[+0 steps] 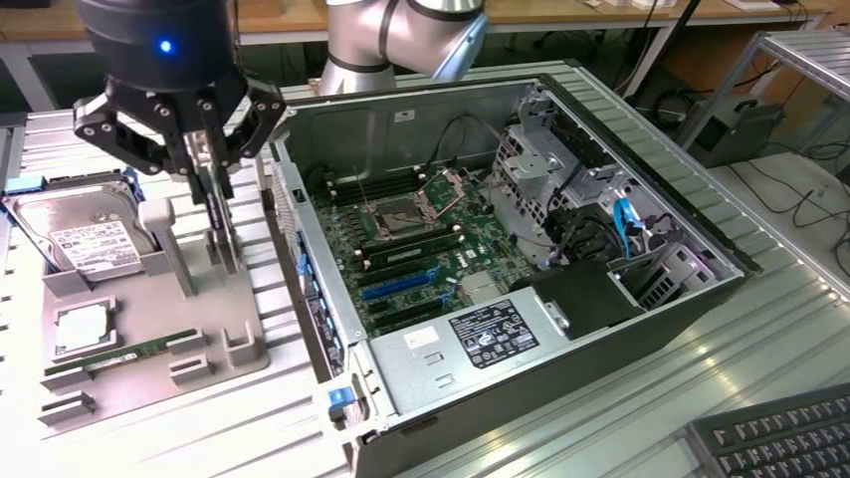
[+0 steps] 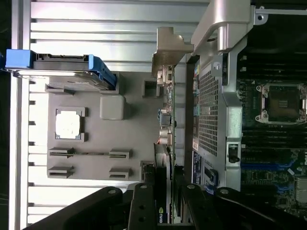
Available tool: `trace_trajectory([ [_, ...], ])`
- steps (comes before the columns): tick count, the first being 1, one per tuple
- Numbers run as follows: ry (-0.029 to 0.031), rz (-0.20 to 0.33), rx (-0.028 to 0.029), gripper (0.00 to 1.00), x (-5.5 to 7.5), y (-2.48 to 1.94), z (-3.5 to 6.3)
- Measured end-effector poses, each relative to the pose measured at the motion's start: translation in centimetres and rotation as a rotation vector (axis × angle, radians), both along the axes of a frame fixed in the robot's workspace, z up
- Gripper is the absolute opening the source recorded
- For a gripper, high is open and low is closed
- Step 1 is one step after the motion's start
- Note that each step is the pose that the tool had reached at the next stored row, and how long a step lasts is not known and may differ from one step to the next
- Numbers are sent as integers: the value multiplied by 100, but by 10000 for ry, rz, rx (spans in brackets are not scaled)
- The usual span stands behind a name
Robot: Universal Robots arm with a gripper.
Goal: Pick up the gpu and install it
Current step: 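Pick up the gpu and move the gpu toward the slot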
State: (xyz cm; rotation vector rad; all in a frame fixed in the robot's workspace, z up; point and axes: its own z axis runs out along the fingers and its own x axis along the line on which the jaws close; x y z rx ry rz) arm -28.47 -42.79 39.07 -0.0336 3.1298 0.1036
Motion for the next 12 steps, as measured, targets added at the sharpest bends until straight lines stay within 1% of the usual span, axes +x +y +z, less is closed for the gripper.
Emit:
trace_trajectory([
  [3,42,-1,1,26,89,-56,144],
  [4,83,1,0,26,178,-87,251],
  [6,121,-2,6,26,276,-107,353],
  [8,159,1,9,26,369,-117,420],
  [9,179,-1,11,26,428,-120,437],
  [12,204,1,15,26,564,-124,444],
])
